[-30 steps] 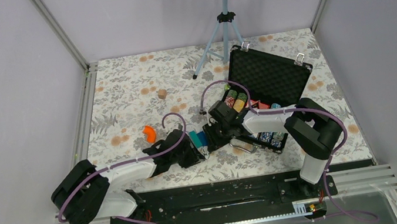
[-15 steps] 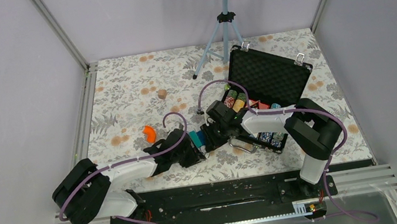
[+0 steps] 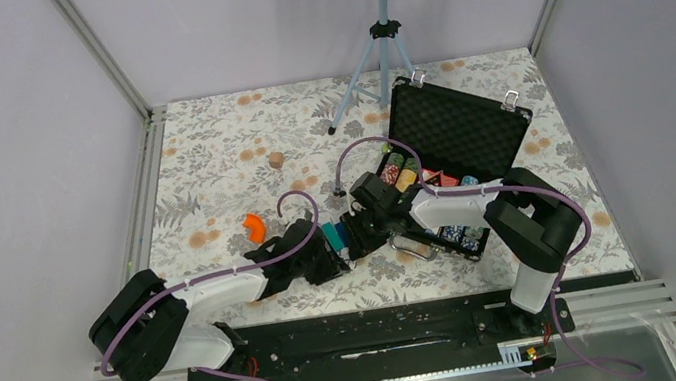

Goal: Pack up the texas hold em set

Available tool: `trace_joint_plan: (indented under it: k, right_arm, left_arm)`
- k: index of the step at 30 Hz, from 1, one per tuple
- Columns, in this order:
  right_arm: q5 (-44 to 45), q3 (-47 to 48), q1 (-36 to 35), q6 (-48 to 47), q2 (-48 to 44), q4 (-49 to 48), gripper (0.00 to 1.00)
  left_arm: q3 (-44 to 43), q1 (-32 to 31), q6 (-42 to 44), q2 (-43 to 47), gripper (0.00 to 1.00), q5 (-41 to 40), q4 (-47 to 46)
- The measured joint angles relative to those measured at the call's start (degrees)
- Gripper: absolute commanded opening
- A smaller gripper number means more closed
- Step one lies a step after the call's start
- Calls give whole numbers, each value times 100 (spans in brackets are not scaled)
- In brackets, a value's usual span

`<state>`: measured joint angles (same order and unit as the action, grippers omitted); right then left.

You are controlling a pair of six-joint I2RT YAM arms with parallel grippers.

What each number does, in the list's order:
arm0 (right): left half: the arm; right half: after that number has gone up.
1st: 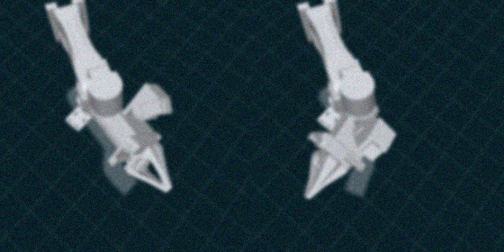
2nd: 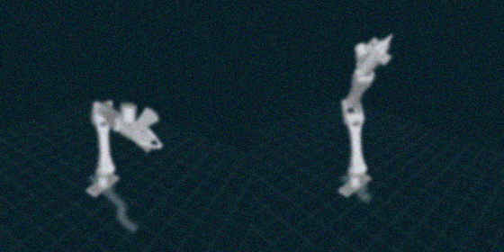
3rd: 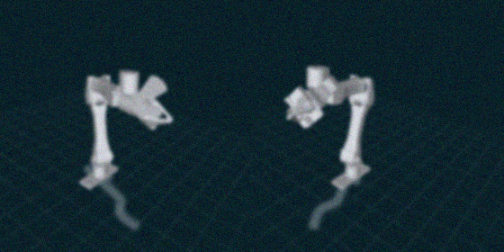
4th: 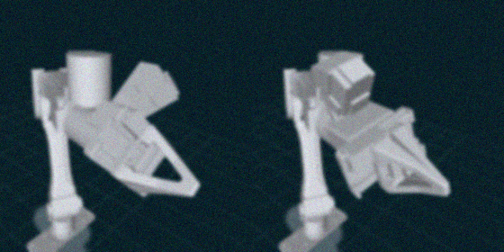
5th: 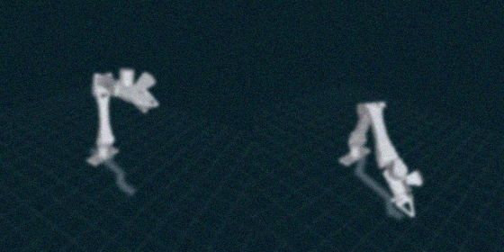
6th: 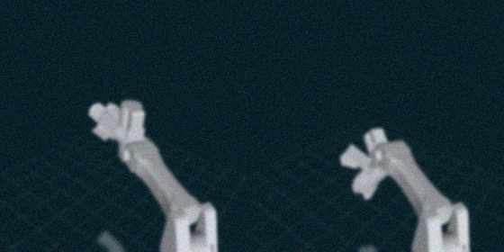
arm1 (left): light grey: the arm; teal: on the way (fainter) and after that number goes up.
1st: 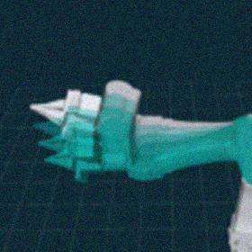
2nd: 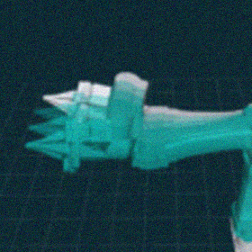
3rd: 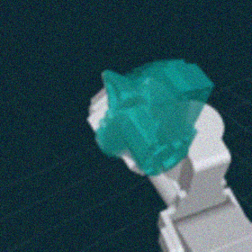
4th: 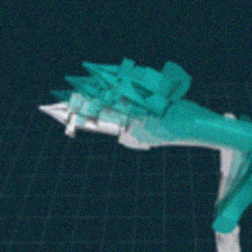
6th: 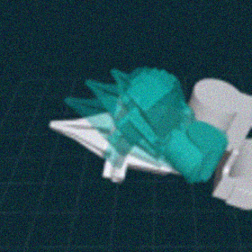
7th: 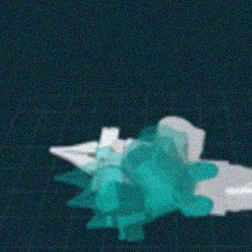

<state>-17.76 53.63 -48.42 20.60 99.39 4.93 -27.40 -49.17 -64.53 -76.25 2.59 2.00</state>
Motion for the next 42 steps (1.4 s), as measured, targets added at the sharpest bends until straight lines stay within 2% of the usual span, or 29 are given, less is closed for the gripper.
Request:
trace_joint_plan:
  k: [12, 33, 42]
  right_arm:
    - [208, 55, -4, 4, -205, 190, 47]
    - [413, 354, -7, 413, -74, 249, 48]
    - [330, 354, -7, 492, 76, 251, 52]
  left_arm:
    - [0, 0, -2, 0, 27, -2, 0]
    - [0, -2, -2, 2, 27, -4, 2]
    - [0, -4, -2, 2, 27, -7, 2]
